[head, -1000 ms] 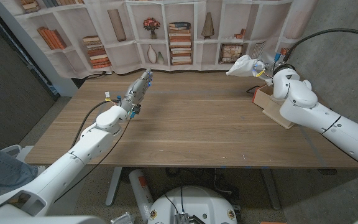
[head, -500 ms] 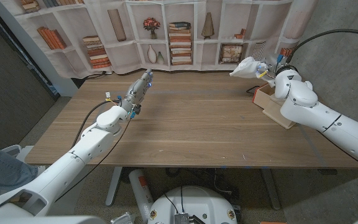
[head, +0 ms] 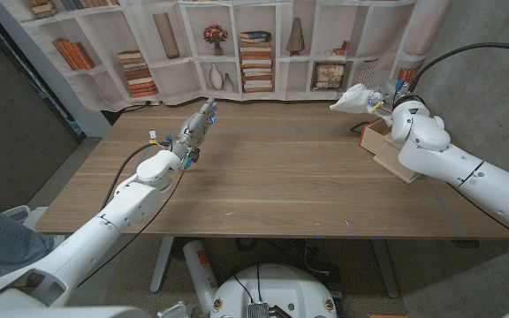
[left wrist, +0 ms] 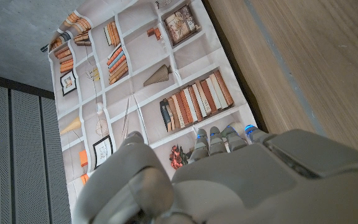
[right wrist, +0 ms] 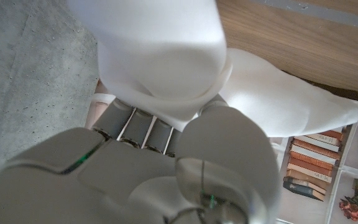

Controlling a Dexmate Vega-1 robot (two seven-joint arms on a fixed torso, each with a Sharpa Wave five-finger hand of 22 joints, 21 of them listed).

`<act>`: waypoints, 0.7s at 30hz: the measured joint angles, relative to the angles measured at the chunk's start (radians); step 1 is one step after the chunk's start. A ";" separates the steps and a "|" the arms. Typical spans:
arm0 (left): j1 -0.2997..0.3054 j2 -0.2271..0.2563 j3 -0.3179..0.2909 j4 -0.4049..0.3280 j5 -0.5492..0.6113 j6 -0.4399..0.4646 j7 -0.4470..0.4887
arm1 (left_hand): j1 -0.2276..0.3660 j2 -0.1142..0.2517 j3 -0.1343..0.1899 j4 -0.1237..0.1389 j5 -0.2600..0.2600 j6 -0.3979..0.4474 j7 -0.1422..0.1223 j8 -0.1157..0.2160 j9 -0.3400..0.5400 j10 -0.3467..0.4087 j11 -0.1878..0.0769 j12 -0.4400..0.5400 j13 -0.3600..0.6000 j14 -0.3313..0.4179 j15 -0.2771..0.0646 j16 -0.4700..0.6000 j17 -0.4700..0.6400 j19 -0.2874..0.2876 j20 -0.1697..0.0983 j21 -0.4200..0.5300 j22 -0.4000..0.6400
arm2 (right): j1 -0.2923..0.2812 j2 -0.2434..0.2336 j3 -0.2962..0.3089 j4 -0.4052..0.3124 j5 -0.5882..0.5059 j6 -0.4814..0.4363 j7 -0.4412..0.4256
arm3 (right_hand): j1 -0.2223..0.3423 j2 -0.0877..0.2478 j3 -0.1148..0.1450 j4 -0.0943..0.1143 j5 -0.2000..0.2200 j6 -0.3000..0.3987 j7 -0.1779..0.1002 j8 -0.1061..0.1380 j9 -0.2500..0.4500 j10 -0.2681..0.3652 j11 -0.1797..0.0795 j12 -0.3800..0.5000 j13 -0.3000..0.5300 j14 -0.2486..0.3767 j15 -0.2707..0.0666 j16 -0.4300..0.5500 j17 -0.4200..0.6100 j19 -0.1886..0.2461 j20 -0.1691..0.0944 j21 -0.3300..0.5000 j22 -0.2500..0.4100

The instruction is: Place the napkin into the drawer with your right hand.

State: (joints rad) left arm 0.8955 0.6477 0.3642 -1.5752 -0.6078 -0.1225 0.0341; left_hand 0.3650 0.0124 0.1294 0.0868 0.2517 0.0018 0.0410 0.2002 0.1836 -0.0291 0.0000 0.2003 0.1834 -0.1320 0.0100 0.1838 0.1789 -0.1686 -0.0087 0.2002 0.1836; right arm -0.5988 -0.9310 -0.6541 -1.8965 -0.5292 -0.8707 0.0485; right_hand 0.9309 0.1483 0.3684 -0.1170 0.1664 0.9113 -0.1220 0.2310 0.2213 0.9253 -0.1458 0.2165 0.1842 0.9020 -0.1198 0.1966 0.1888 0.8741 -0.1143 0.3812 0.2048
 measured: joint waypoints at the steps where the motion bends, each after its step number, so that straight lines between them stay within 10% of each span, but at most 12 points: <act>1: 0.000 0.000 0.000 0.000 0.000 0.000 0.000 | 0.000 0.000 0.000 0.000 0.000 0.000 0.000 0.000 0.000 0.000 0.000 0.000 0.000 0.000 0.000 0.000 0.000 0.000 0.000 0.000 0.000 | 0.000 0.000 0.000 0.000 0.003 -0.003 -0.001 | 0.000 0.000 0.000 0.000 0.000 0.000 0.000 -0.001 0.000 0.000 0.000 0.000 0.000 0.000 0.000 0.000 0.000 0.000 0.000 0.000 0.000; 21: -0.003 0.005 0.001 -0.003 0.002 0.004 -0.001 | 0.004 0.004 0.000 0.000 0.000 0.002 -0.002 0.000 0.000 0.000 0.000 0.000 0.000 0.000 0.000 0.000 0.000 0.000 0.000 0.000 0.000 | 0.010 -0.013 -0.015 0.027 0.056 -0.049 -0.026 | 0.003 -0.003 0.003 0.003 -0.001 0.000 0.000 -0.006 -0.001 0.000 0.000 0.000 0.000 0.000 0.000 0.000 0.000 0.000 0.000 0.000 0.000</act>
State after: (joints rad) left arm 0.8928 0.6524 0.3650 -1.5780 -0.6054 -0.1183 0.0330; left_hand 0.3690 0.0163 0.1294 0.0868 0.2517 0.0037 0.0392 0.2002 0.1836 -0.0291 0.0000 0.2003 0.1834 -0.1320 0.0100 0.1837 0.1789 -0.1686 -0.0087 0.2002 0.1836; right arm -0.5884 -0.9443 -0.6686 -1.8691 -0.4728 -0.9192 0.0223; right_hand 0.9335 0.1454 0.3713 -0.1142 0.1651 0.9114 -0.1220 0.2253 0.2206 0.9253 -0.1458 0.2165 0.1841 0.9021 -0.1198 0.1966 0.1885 0.8742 -0.1143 0.3811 0.2048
